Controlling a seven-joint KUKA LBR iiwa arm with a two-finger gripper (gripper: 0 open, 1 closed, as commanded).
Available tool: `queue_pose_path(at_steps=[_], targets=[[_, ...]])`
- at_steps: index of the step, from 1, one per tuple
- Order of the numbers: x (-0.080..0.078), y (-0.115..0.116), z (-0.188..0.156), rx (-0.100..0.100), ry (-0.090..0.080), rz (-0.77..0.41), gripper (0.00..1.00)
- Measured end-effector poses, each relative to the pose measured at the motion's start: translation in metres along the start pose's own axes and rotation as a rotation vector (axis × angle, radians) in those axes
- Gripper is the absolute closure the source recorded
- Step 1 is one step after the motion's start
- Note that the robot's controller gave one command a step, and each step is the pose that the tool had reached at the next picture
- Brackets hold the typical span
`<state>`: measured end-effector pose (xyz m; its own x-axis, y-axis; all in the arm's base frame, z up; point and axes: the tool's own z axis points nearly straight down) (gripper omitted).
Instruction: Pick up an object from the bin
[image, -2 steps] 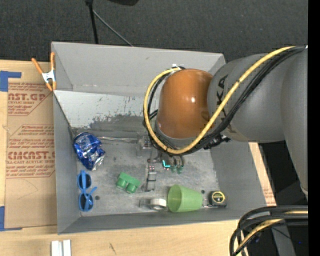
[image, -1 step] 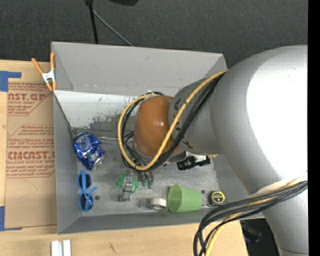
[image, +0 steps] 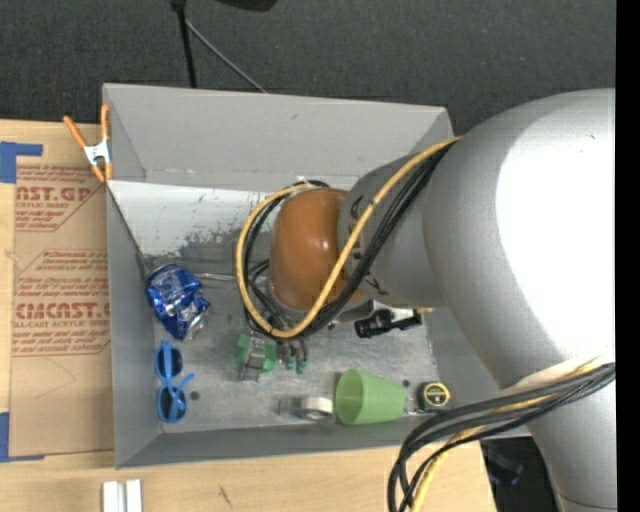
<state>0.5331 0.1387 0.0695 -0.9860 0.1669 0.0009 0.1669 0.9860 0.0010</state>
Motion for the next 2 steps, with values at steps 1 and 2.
queue_pose_path(at_steps=[1,2], targets=[[0.038,-0.008,-0.116,-0.002,-0.006,0.002,1.0],[0.035,-0.006,-0.166,-0.002,-0.007,-0.023,1.0]])
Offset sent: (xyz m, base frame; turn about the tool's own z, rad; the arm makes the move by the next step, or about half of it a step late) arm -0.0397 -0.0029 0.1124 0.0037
